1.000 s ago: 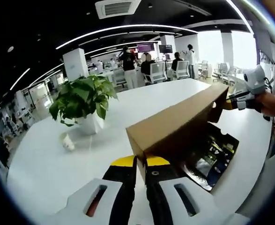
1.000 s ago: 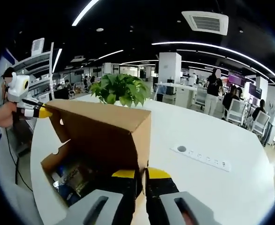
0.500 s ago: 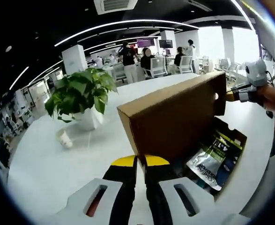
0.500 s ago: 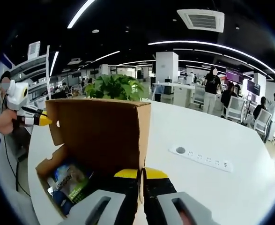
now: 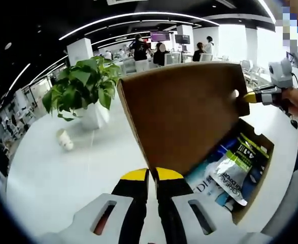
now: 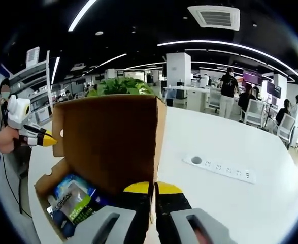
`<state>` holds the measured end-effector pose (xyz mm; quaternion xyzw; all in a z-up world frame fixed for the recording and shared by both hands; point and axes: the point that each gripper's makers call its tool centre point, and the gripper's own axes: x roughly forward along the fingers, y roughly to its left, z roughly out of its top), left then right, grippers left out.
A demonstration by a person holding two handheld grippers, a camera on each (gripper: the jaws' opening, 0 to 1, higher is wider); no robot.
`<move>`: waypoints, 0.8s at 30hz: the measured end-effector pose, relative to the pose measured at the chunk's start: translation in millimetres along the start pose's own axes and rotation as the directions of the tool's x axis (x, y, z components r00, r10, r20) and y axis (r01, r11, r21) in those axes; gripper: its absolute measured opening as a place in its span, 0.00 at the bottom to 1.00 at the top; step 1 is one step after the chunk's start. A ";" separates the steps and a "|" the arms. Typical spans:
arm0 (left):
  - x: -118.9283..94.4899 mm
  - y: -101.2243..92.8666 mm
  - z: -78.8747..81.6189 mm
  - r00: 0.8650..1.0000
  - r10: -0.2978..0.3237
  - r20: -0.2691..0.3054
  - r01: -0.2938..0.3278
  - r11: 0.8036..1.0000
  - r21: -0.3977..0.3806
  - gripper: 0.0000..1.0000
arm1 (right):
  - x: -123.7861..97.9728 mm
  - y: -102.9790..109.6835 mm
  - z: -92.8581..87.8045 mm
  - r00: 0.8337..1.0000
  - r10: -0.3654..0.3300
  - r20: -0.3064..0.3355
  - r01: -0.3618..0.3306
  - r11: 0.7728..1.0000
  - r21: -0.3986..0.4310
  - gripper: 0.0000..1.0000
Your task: Operate the shoe box by opening the lid, removing the specified soft item, and placing it in the target area until the item is outside and the box remains undamaged.
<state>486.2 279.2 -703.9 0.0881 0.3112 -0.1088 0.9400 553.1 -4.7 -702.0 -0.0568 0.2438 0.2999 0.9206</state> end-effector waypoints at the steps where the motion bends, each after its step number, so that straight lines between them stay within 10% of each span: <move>1: 2.0 1.0 0.7 1.000 0.001 -0.001 -0.001 1.000 -0.002 0.03 | 1.8 -0.5 -2.1 1.000 0.000 -0.007 0.000 1.000 0.000 0.00; 24: 27.2 9.2 5.0 1.000 0.003 -0.025 -0.004 1.000 -0.023 0.03 | 27.8 -11.3 -14.0 0.998 -0.002 -0.061 0.004 0.999 0.045 0.00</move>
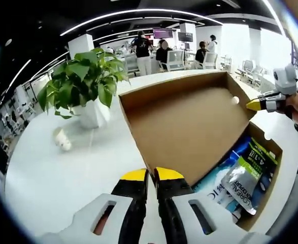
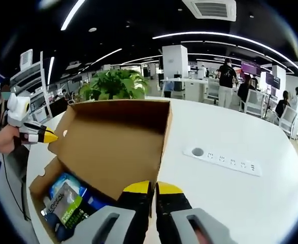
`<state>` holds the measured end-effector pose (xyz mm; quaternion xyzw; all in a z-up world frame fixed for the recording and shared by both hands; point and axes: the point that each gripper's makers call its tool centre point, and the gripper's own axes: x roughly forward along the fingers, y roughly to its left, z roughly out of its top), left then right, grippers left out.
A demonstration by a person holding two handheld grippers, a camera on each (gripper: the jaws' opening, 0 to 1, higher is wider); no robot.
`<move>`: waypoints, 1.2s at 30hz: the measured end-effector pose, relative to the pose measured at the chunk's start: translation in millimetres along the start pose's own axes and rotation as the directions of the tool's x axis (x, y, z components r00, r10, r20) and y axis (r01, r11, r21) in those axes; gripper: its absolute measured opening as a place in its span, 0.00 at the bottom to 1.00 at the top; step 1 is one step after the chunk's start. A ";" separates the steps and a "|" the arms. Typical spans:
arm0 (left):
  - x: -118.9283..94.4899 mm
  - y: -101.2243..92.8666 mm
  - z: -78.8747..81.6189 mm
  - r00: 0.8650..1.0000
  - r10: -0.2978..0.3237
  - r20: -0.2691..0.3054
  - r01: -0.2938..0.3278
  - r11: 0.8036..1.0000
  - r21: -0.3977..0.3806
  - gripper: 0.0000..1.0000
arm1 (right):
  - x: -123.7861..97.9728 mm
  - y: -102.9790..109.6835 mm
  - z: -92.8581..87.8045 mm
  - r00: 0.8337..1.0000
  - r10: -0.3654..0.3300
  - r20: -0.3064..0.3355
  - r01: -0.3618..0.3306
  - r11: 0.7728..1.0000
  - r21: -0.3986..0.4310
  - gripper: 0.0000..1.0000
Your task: Operate the shoe box by opening the lid, removing the specified soft item, and placing it in the target area until the item is outside and the box remains undamaged.
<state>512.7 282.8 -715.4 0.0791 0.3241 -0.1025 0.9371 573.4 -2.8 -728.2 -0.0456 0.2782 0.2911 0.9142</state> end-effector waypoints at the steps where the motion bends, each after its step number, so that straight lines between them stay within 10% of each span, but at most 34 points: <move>1: 1.8 0.5 -0.3 1.000 0.001 -0.003 -0.001 1.000 0.001 0.04 | 1.2 -0.3 -0.8 1.000 0.000 -0.006 0.000 1.000 0.001 0.00; 36: 41.4 2.9 -21.3 0.993 -0.028 -0.110 0.021 0.998 -0.064 0.09 | 21.6 -4.2 -18.3 0.997 0.006 -0.080 -0.002 0.999 0.050 0.01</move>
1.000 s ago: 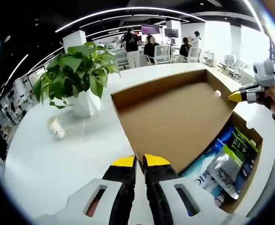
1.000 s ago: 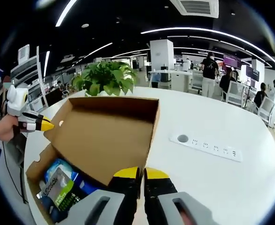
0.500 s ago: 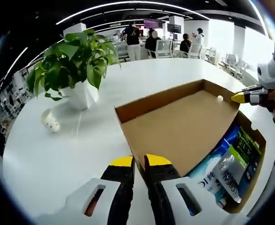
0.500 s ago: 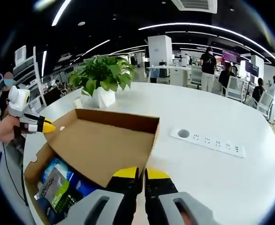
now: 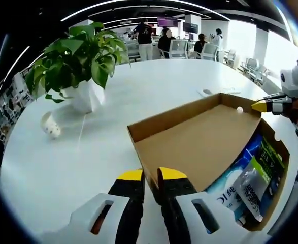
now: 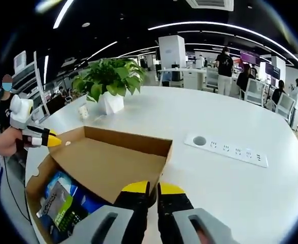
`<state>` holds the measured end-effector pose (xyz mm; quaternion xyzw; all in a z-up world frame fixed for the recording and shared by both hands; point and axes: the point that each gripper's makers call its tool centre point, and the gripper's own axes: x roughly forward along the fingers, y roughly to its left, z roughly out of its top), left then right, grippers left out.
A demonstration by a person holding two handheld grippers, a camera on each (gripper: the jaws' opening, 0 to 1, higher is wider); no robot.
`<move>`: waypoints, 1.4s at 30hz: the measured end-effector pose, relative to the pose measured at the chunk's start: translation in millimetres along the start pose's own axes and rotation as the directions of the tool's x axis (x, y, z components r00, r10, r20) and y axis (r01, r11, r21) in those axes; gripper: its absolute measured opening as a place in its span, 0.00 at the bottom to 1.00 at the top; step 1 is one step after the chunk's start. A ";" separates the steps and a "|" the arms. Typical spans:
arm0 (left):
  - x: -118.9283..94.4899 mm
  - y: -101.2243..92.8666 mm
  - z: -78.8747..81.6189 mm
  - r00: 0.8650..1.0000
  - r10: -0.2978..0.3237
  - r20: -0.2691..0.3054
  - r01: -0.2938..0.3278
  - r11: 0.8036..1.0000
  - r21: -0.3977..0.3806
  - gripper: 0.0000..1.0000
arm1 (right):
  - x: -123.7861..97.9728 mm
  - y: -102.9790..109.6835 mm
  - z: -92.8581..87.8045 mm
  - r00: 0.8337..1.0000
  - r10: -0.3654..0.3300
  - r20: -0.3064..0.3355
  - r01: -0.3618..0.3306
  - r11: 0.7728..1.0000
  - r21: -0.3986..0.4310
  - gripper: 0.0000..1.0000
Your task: Operate the shoe box by opening the lid, removing the specified soft item, and placing it in the target area until the item is outside and the box remains undamaged.
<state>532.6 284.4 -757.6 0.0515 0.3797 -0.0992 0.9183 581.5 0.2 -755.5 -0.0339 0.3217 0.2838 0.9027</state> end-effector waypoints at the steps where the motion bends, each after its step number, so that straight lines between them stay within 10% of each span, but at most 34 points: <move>1: 0.2 -0.5 -0.7 1.000 -0.002 -0.004 0.002 1.000 0.000 0.09 | -0.1 0.2 -0.4 1.000 0.002 -0.003 -0.002 1.000 -0.001 0.01; 23: -7.7 -5.9 -5.9 0.999 -0.045 -0.026 0.044 0.999 -0.012 0.11 | -22.9 1.4 -5.6 0.999 0.015 -0.045 -0.015 1.000 -0.001 0.03; 42: -66.1 -1.6 -3.0 0.993 -0.069 0.095 0.076 0.994 -0.077 0.15 | -82.2 7.2 -13.5 0.999 0.034 0.006 -0.034 0.999 0.037 0.14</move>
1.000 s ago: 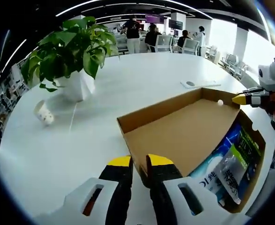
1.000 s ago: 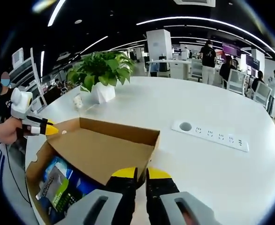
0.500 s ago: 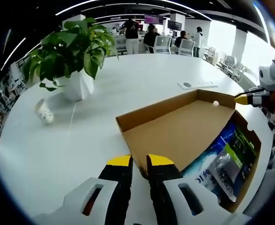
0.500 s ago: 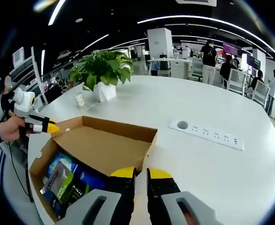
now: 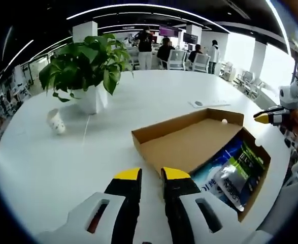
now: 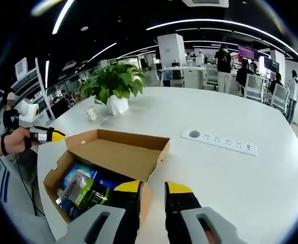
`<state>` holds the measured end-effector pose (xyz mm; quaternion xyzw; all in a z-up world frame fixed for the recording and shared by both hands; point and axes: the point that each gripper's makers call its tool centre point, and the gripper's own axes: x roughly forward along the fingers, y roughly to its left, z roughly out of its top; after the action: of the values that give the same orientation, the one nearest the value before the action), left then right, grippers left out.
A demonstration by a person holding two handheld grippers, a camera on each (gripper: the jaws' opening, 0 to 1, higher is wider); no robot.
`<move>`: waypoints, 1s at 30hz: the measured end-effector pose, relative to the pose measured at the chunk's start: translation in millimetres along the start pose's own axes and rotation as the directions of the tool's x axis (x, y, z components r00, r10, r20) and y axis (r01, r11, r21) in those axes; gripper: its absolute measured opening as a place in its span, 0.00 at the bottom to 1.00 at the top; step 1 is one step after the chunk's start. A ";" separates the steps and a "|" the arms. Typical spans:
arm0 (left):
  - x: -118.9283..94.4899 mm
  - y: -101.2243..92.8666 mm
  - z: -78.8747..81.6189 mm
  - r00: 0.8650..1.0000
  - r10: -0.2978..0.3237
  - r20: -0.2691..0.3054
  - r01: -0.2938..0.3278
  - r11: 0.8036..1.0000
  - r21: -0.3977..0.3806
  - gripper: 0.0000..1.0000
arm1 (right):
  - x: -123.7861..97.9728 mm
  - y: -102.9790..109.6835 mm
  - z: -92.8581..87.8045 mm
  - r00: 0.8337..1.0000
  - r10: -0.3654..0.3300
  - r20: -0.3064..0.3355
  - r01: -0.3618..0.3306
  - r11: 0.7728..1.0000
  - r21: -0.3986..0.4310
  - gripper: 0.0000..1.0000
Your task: Operate the shoe box by opening the lid, removing the specified soft item, and placing it in the target area until the item is outside and the box remains undamaged.
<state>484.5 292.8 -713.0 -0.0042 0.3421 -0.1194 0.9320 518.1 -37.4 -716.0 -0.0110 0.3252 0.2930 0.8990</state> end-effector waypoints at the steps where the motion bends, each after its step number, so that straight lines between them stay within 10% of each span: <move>1: -6.0 -0.8 -0.3 1.000 -0.009 0.014 0.009 1.000 -0.011 0.15 | -4.3 2.1 -0.1 1.000 0.007 0.008 -0.007 1.000 0.003 0.15; 15: -41.4 -44.7 9.3 0.977 -0.175 0.122 0.173 0.984 0.028 0.25 | -30.2 41.8 -9.6 0.994 0.093 0.060 -0.093 0.996 0.006 0.24; 30: -34.3 -101.8 -11.7 0.959 -0.275 0.065 0.271 0.960 0.066 0.29 | -28.3 73.3 -27.8 0.989 0.136 0.053 -0.137 0.990 0.012 0.25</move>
<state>429.4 202.6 -691.0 -0.0296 0.3004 -0.2564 0.9182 445.5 2.7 -708.7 0.0260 0.3040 0.3516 0.8850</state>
